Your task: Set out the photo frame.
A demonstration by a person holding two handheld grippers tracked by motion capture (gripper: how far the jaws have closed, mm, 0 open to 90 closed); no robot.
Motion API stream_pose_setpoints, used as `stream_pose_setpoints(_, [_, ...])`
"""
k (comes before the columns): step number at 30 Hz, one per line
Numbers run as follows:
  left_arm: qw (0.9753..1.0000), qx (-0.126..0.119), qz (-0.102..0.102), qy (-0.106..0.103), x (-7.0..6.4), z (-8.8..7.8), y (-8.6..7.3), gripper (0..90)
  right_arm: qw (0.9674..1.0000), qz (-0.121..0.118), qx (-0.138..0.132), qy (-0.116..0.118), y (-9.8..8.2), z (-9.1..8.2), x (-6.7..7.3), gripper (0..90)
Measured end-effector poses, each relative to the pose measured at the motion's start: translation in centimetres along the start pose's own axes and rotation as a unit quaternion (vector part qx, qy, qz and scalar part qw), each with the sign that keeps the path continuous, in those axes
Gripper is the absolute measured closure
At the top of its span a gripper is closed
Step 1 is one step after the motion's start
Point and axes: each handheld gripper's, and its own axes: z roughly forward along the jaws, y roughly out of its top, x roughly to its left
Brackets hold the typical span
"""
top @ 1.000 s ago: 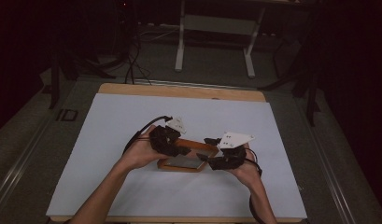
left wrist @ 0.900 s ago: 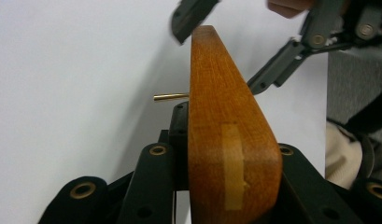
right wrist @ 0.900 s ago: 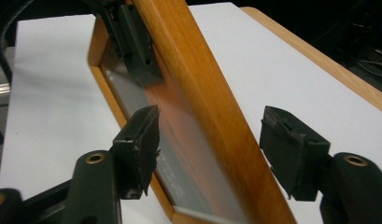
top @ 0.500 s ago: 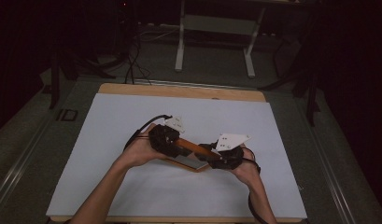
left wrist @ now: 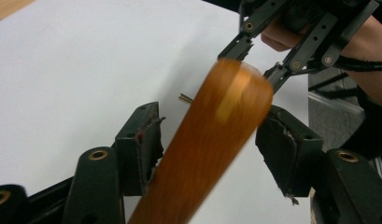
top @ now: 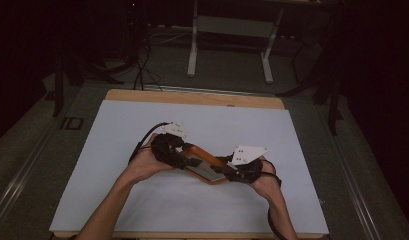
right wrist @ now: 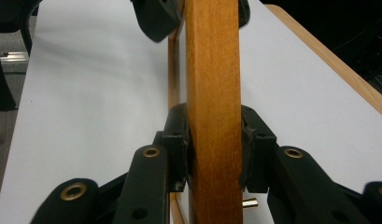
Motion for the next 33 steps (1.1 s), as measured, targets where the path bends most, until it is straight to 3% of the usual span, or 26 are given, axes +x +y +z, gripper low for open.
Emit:
stream_pose_setpoints(3, [0.9999,-0.015,-0.004,0.003,0.2,-0.5,-0.7,39.6,1.0,0.004,-0.001,0.0,-0.1,-0.1,0.0,68.2])
stream_pose_setpoints(7, [0.9989,-0.037,-0.013,0.027,0.3,-1.0,-1.6,37.2,1.0,0.004,-0.001,0.003,-0.2,-0.2,0.0,68.3])
stream_pose_setpoints(12, [0.9953,-0.078,-0.033,0.045,0.5,-1.5,-3.3,36.7,1.0,0.007,-0.002,0.003,-0.3,-0.3,0.0,68.3])
stream_pose_setpoints(15, [0.994,-0.087,-0.038,0.054,0.5,-1.6,-3.8,36.8,0.9999,0.01,-0.003,0.002,-0.4,-0.3,0.0,68.3])
stream_pose_setpoints(16, [0.9922,-0.098,-0.048,0.061,0.5,-1.7,-4.3,36.8,0.9999,0.011,-0.004,0.002,-0.4,-0.4,-0.1,68.3])
stream_pose_setpoints(23, [0.9892,-0.105,-0.052,0.089,0.1,-1.7,-5.1,36.7,0.9998,0.017,-0.005,-0.001,-0.6,-0.5,-0.1,68.4])
stream_pose_setpoints(27, [0.9875,-0.118,-0.055,0.089,0.3,-1.5,-5.6,36.5,0.9998,0.021,-0.006,-0.002,-0.7,-0.6,-0.1,68.4])
stream_pose_setpoints(33, [0.9874,-0.126,-0.069,0.067,1.3,-0.4,-6.9,36.4,0.9997,0.025,-0.008,0.001,-0.9,-0.7,-0.2,68.4])
